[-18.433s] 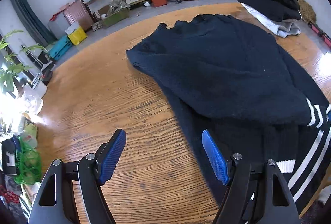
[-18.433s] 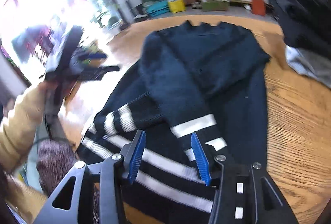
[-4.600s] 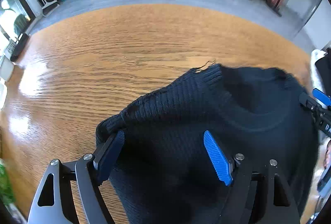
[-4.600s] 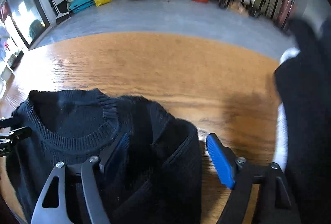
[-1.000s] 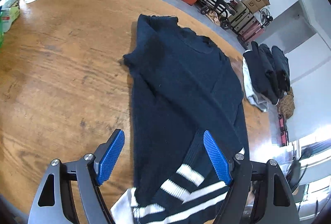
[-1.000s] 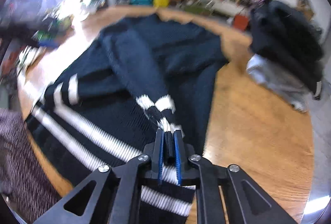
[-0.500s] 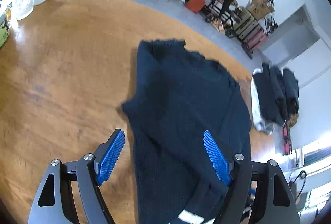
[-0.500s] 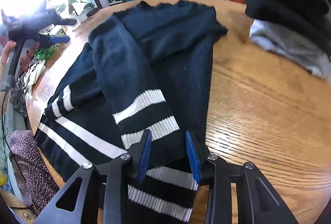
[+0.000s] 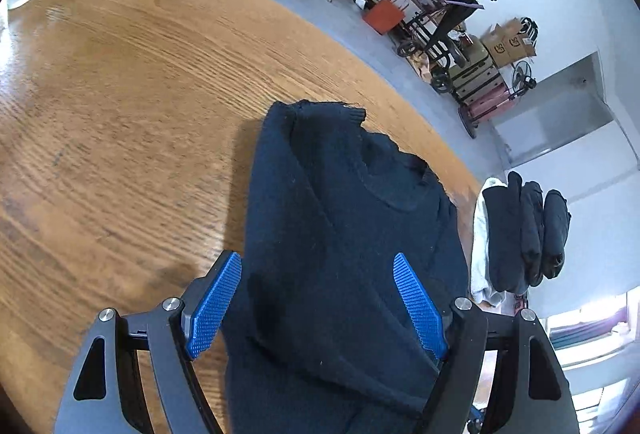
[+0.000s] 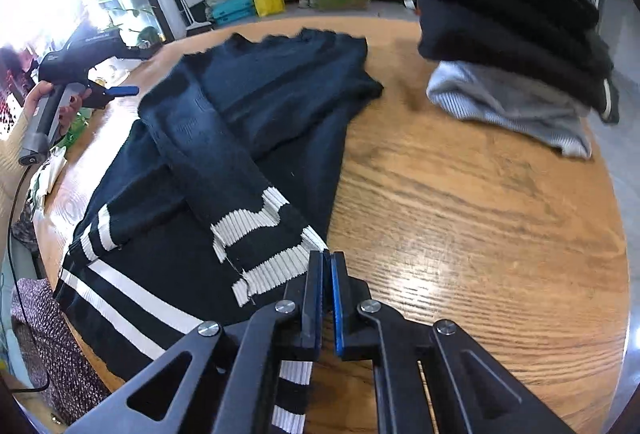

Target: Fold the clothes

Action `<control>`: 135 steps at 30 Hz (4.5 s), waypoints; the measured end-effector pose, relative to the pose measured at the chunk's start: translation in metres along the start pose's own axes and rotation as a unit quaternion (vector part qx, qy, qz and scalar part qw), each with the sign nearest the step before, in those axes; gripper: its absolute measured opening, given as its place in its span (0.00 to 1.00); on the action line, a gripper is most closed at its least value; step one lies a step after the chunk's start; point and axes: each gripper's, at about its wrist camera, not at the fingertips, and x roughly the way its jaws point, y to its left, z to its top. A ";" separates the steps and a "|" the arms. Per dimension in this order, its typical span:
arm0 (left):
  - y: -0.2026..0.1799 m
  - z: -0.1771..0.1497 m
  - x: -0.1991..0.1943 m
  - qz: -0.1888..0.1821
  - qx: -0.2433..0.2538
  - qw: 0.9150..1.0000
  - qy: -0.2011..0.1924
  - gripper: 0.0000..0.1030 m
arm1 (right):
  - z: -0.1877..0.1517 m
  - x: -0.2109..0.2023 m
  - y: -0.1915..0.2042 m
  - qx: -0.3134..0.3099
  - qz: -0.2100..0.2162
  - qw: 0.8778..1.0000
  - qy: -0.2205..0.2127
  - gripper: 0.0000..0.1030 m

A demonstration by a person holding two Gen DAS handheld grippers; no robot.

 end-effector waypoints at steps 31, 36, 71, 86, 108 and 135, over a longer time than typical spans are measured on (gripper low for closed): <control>-0.013 0.006 0.049 0.072 0.073 0.994 -0.036 0.75 | 0.000 -0.042 -0.003 0.062 0.056 0.995 -0.046 0.05; -0.002 0.013 0.036 0.046 0.057 0.996 -0.057 0.75 | 0.003 -0.044 0.000 0.062 0.061 0.995 -0.045 0.05; -0.120 -0.100 0.029 0.200 0.401 0.894 0.013 0.75 | -0.002 -0.034 -0.009 0.088 0.064 0.994 -0.031 0.06; -0.174 -0.204 0.039 0.174 0.476 0.861 0.039 0.75 | -0.009 -0.021 -0.018 0.101 0.068 0.992 -0.042 0.25; -0.158 -0.229 -0.069 0.166 0.315 0.934 -0.004 0.75 | -0.009 -0.047 0.044 0.001 0.004 0.998 -0.070 0.54; -0.039 -0.339 -0.152 0.130 0.143 0.976 -0.103 0.75 | -0.075 -0.130 0.125 -0.027 -0.017 0.993 -0.111 0.83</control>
